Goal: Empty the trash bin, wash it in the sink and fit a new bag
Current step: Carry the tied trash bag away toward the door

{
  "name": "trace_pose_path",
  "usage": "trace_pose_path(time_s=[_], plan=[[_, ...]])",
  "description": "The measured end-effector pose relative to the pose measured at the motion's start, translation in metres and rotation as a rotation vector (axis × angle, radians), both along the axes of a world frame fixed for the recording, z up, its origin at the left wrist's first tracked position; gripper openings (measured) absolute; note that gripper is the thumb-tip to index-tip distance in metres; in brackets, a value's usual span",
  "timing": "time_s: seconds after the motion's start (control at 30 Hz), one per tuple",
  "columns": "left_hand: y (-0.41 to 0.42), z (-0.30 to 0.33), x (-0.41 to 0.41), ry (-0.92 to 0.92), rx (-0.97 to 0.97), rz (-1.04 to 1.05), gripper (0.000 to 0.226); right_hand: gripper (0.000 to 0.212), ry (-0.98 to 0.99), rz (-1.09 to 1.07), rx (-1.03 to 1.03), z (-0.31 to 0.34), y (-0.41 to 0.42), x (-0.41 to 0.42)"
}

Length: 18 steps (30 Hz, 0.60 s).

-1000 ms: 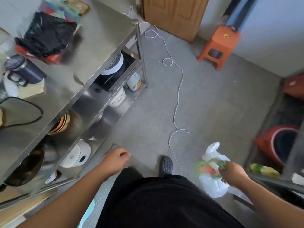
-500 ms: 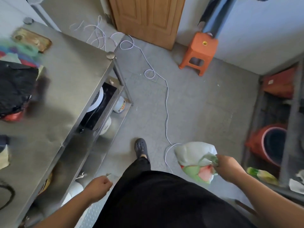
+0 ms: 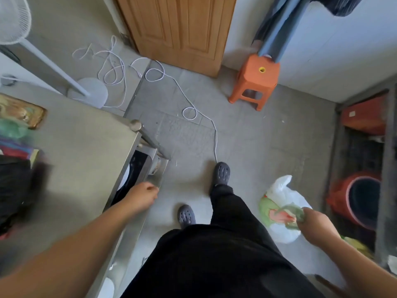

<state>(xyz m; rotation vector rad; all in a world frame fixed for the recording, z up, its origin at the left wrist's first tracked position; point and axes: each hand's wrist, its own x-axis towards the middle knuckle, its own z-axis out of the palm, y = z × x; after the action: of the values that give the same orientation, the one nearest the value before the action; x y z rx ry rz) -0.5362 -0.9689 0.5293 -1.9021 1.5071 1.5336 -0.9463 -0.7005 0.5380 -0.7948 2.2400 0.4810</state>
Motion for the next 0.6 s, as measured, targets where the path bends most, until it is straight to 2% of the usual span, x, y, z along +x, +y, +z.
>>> trace_pose_path(time_s=[0.17,0.27,0.37,0.43,0.53,0.6], plan=[[-0.047,0.001,-0.075,0.085,0.076,-0.070,0.017,0.025,0.014,0.066,0.009,-0.009,-0.060,-0.068],[-0.074,0.002,-0.111,0.028,0.093,-0.138,0.025,0.029,-0.003,0.277,0.088,-0.007,-0.113,-0.118],[-0.102,0.008,-0.146,-0.011,0.080,-0.176,0.015,0.039,-0.096,0.503,0.213,0.007,-0.171,-0.159],[-0.122,0.009,-0.169,0.001,0.044,-0.036,0.012,0.041,-0.127,0.450,0.170,0.014,-0.214,-0.183],[-0.144,0.010,-0.188,0.009,0.010,0.224,0.020,0.025,-0.136,0.299,0.091,0.017,-0.285,-0.213],[-0.149,0.011,-0.186,-0.014,0.032,0.289,0.021,0.025,-0.134,0.290,0.056,0.020,-0.334,-0.218]])
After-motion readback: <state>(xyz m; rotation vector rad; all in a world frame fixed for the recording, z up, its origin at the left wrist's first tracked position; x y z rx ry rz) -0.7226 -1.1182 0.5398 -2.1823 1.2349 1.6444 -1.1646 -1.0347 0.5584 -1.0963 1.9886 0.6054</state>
